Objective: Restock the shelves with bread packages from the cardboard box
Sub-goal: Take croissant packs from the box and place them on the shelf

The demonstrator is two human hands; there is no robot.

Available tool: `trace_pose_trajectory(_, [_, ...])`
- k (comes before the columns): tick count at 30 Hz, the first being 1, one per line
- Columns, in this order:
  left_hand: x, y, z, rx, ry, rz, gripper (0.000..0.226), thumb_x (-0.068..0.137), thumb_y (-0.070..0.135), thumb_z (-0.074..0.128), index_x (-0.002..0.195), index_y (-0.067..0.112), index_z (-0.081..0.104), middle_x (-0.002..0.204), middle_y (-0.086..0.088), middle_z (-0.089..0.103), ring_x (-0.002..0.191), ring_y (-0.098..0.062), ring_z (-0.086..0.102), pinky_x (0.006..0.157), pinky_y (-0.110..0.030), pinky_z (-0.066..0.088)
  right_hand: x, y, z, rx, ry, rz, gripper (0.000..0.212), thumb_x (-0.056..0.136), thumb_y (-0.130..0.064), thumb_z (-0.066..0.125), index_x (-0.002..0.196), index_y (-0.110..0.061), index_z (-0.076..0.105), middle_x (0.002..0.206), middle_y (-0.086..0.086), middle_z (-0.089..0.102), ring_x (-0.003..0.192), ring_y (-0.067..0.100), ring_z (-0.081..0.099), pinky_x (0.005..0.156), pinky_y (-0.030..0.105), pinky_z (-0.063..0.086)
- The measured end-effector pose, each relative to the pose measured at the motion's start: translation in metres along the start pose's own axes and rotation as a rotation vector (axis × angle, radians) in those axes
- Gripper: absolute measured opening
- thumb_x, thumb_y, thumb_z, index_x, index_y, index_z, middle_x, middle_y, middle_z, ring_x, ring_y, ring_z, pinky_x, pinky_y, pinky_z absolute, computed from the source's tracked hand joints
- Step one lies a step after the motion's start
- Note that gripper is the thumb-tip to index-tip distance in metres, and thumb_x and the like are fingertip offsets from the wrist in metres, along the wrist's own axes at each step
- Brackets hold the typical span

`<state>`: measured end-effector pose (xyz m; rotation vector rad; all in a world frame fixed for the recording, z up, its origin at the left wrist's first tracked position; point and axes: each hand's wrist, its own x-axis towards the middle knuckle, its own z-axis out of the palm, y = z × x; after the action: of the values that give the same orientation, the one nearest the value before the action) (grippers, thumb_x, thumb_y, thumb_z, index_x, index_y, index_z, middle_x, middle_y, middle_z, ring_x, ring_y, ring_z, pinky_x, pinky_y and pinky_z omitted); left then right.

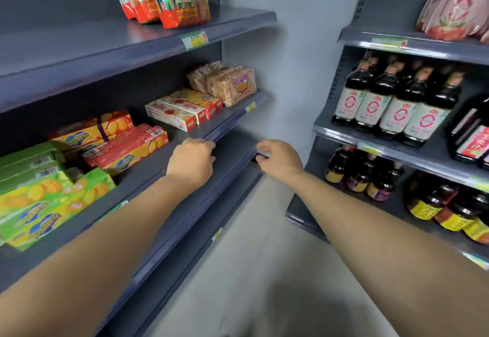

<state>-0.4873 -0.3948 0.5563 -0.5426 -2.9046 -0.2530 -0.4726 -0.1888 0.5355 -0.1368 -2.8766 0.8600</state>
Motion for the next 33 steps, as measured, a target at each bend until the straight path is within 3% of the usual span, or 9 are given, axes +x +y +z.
trace_pose_trajectory(3, [-0.036,0.008,0.017,-0.027,-0.045,-0.020,0.030,0.094,0.018,0.053,0.120,0.005,0.060,0.119,-0.015,0.063,0.115,-0.035,0.052,0.092,-0.046,0.048,-0.038,0.019,0.012,-0.035,-0.024,0.032,0.035,0.089,-0.023,0.059,0.124,-0.020,0.063,0.125,0.002,0.065,0.116,0.024,0.059,0.096,0.035,0.048])
trace_pose_trajectory(10, [-0.108,0.023,0.045,-0.084,-0.119,-0.022,0.027,0.094,0.017,0.052,0.115,0.002,0.060,0.110,-0.015,0.062,0.109,-0.035,0.052,0.086,-0.045,0.049,-0.126,0.047,0.034,-0.100,-0.041,0.082,0.033,0.090,-0.021,0.058,0.123,-0.022,0.064,0.123,0.002,0.064,0.114,0.025,0.057,0.093,0.034,0.048])
trace_pose_trajectory(14, [-0.151,0.037,0.061,-0.093,-0.173,0.010,0.013,0.093,0.013,0.049,0.095,0.003,0.057,0.096,-0.014,0.058,0.101,-0.036,0.051,0.077,-0.042,0.047,-0.181,0.061,0.046,-0.116,-0.057,0.130,0.032,0.091,-0.022,0.058,0.123,-0.020,0.064,0.121,0.005,0.064,0.111,0.026,0.059,0.091,0.035,0.049])
trace_pose_trajectory(20, [-0.215,0.067,0.099,-0.111,-0.278,0.028,0.018,0.094,0.016,0.049,0.104,0.006,0.060,0.102,-0.012,0.060,0.103,-0.032,0.053,0.068,-0.036,0.042,-0.261,0.094,0.059,-0.153,-0.104,0.230,0.030,0.091,-0.025,0.058,0.121,-0.024,0.065,0.125,0.001,0.063,0.114,0.023,0.057,0.090,0.034,0.048])
trace_pose_trajectory(23, [-0.238,0.088,0.115,-0.118,-0.331,0.015,0.026,0.096,0.018,0.047,0.118,0.009,0.059,0.110,-0.010,0.062,0.108,-0.031,0.053,0.078,-0.040,0.050,-0.293,0.119,0.058,-0.153,-0.138,0.261,0.030,0.092,-0.024,0.056,0.121,-0.023,0.064,0.124,0.001,0.063,0.113,0.023,0.057,0.090,0.035,0.049])
trace_pose_trajectory(27, [-0.263,0.130,0.136,-0.126,-0.388,-0.012,0.033,0.098,0.020,0.047,0.128,0.012,0.056,0.123,-0.009,0.059,0.117,-0.029,0.051,0.087,-0.040,0.049,-0.326,0.159,0.050,-0.160,-0.168,0.317,0.029,0.094,-0.025,0.055,0.122,-0.024,0.063,0.123,0.001,0.062,0.113,0.022,0.057,0.091,0.036,0.049])
trace_pose_trajectory(33, [-0.296,0.200,0.187,-0.137,-0.502,-0.072,0.033,0.098,0.023,0.045,0.128,0.016,0.055,0.125,-0.006,0.058,0.120,-0.026,0.048,0.091,-0.038,0.048,-0.372,0.237,0.039,-0.152,-0.257,0.380,0.028,0.094,-0.027,0.053,0.121,-0.026,0.063,0.127,0.000,0.060,0.115,0.021,0.055,0.096,0.037,0.048])
